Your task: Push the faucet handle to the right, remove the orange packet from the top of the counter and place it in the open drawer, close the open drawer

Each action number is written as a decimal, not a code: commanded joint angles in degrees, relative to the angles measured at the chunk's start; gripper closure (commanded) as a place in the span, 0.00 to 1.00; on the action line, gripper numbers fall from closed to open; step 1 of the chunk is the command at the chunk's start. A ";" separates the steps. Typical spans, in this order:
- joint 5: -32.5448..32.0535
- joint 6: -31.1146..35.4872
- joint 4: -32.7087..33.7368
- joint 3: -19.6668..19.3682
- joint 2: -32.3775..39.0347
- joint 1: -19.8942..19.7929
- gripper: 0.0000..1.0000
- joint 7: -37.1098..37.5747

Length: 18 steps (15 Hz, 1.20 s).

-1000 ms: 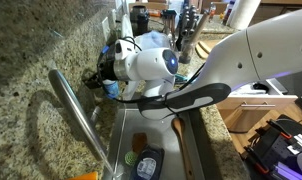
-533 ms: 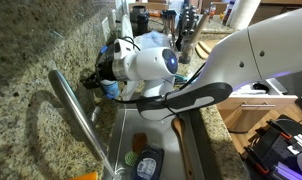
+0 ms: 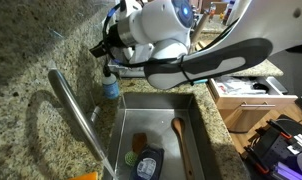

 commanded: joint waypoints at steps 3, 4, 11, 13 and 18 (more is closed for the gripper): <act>-5.86 -17.28 -18.95 -18.39 -16.82 18.98 0.00 2.46; -9.36 -19.97 -21.47 -23.27 -18.40 23.27 0.00 4.72; -12.57 -23.45 -19.86 -27.58 -17.52 26.53 0.00 7.53; -15.67 -30.27 -21.73 -32.11 -15.93 27.93 0.00 8.48; -35.35 -42.20 -30.89 -42.47 -22.02 33.30 0.00 18.53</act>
